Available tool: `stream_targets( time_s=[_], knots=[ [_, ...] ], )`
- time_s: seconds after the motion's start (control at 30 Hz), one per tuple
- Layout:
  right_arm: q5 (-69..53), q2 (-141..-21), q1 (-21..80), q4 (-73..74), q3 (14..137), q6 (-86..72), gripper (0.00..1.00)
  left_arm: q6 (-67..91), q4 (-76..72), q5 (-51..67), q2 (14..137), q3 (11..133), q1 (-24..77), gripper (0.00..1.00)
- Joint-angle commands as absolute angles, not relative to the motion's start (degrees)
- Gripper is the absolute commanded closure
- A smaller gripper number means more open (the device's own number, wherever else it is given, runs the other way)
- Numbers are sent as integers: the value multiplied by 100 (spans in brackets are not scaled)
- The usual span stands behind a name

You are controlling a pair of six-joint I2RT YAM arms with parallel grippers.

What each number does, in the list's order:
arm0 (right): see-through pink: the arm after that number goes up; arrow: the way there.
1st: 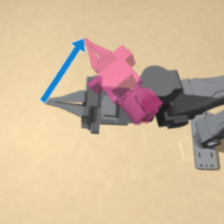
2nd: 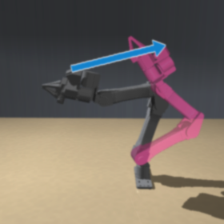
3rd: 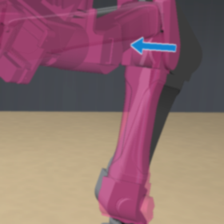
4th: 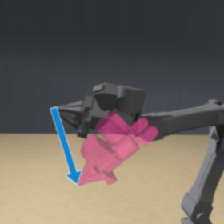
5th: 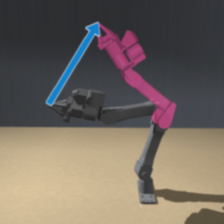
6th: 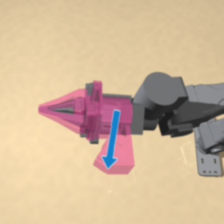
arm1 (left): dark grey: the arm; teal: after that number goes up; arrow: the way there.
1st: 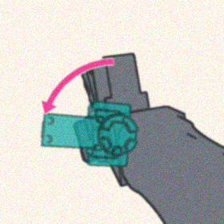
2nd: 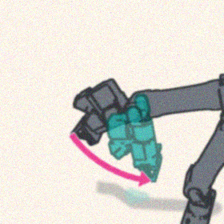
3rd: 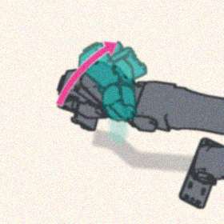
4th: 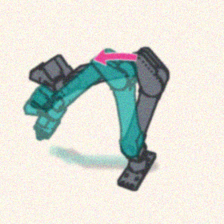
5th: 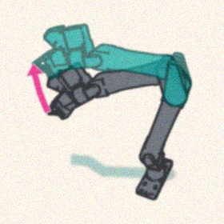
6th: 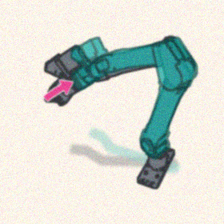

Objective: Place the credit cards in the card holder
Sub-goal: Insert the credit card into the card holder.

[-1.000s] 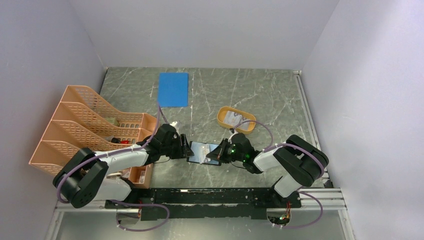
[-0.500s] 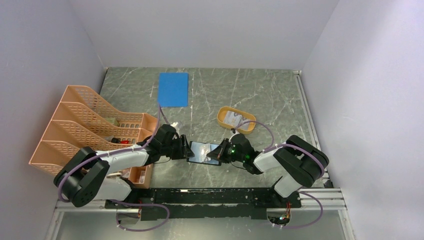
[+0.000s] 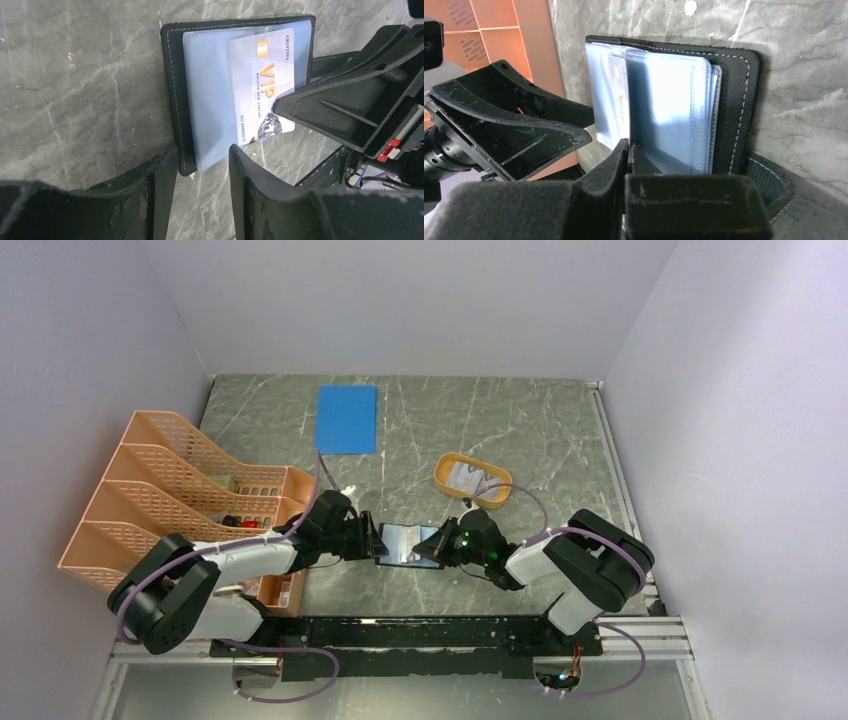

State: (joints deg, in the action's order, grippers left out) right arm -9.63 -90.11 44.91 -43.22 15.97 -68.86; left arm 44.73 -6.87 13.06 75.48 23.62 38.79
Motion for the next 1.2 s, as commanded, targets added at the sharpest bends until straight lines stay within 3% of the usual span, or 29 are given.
stream_targets(
  time_s=[0.0,0.43,0.57,0.7,0.93,1.17],
  knots=[
    [-713,-9279,4706,-4113,1618,-6918,100,4560,-796,1615,7695,2200,4013,53],
    [-563,-9210,4931,-3669,1841,-6811,100,4604,-751,1463,7580,2235,4148,55],
    [-457,-8914,4933,-3175,1947,-6637,74,4570,-667,1374,7512,2269,4140,55],
    [-377,-8757,4939,-2724,2117,-6521,58,4529,-579,1319,7471,2323,4133,55],
    [-148,-8581,4963,-1857,2452,-6283,51,4483,-420,1206,7416,2424,4140,55],
    [-80,-8707,5080,-1264,2947,-5864,52,4516,-588,1208,7521,2487,4137,55]
  ],
)
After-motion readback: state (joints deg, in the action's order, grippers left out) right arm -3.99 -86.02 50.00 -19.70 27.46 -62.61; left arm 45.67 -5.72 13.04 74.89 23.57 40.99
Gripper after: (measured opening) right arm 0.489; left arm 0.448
